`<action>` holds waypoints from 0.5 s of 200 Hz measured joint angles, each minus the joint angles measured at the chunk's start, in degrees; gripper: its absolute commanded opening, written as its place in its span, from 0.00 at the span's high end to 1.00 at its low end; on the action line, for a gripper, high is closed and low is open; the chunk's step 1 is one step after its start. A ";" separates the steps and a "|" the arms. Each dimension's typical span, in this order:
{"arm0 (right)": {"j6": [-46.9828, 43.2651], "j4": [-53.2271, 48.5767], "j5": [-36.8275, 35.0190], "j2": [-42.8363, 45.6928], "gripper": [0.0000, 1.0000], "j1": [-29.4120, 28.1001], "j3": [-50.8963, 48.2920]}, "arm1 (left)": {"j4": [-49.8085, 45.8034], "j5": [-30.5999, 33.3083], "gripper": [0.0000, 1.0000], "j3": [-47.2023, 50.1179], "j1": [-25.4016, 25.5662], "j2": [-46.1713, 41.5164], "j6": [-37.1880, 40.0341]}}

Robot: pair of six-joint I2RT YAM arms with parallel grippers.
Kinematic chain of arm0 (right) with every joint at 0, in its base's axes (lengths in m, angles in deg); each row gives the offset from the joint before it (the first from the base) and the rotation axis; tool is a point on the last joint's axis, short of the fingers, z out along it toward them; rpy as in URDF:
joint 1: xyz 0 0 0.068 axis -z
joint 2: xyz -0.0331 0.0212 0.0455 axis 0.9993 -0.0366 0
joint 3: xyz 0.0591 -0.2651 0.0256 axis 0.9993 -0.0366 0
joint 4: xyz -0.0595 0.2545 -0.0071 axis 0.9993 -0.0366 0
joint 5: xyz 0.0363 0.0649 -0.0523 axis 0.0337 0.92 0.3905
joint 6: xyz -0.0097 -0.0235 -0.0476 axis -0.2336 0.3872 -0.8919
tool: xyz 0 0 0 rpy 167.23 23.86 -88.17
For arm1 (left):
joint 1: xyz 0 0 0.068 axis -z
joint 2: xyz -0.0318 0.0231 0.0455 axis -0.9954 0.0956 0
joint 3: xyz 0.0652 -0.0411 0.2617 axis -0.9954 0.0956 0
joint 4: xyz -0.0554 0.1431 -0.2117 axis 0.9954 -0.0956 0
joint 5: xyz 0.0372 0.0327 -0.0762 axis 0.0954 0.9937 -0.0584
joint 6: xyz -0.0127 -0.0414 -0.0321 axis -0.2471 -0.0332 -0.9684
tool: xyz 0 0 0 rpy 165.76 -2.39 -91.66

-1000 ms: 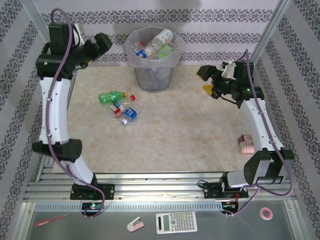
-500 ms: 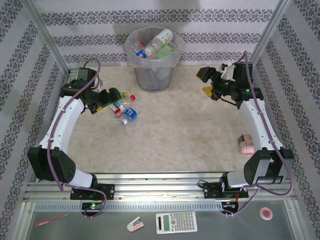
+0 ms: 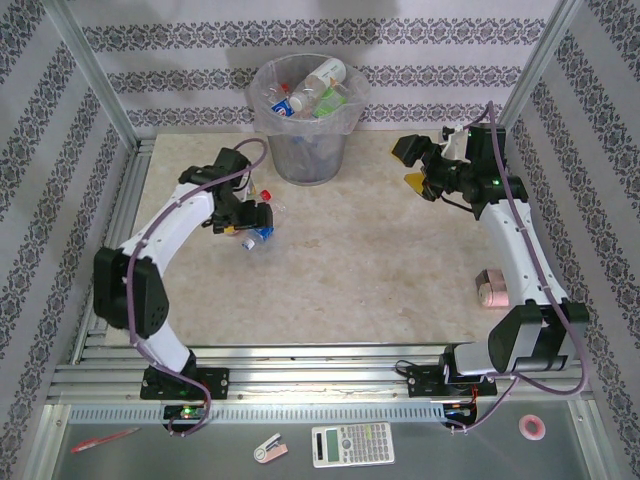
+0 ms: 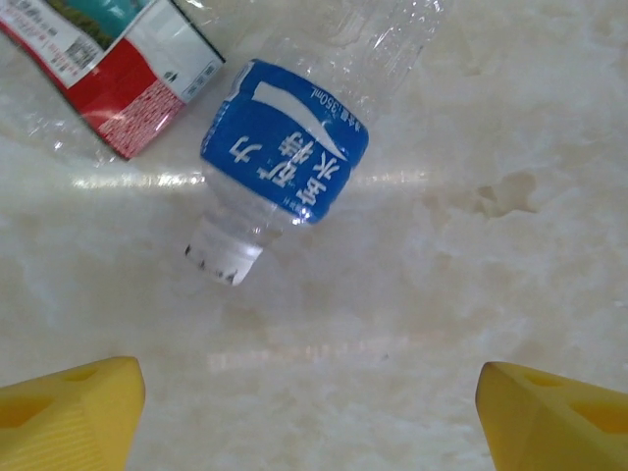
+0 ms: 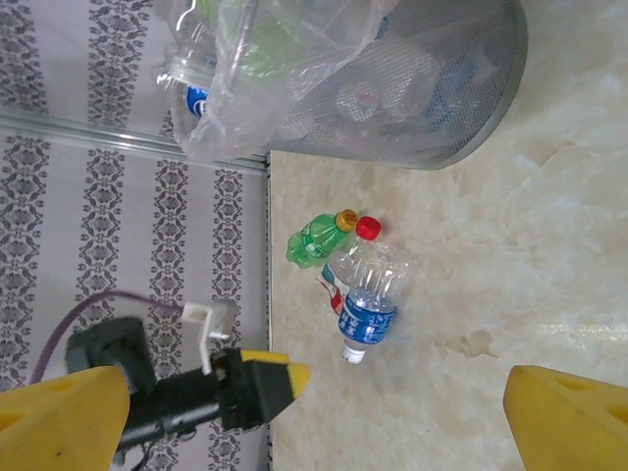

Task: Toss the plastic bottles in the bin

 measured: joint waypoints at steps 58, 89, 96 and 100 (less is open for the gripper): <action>-8.96 -3.93 -0.79 6.86 0.02 -5.75 1.77 | 0.31 2.64 0.17 -8.76 0.28 9.88 4.35; -16.33 -5.18 -4.15 12.59 0.02 -10.08 2.43 | 0.35 2.78 0.17 -11.54 0.28 13.22 5.53; -17.79 -5.38 -4.59 13.64 0.02 -10.78 2.49 | 0.35 2.80 0.17 -11.72 0.28 13.81 5.73; -18.62 -5.51 -4.85 14.21 0.02 -11.10 2.54 | 0.33 2.80 0.17 -11.87 0.28 14.27 5.90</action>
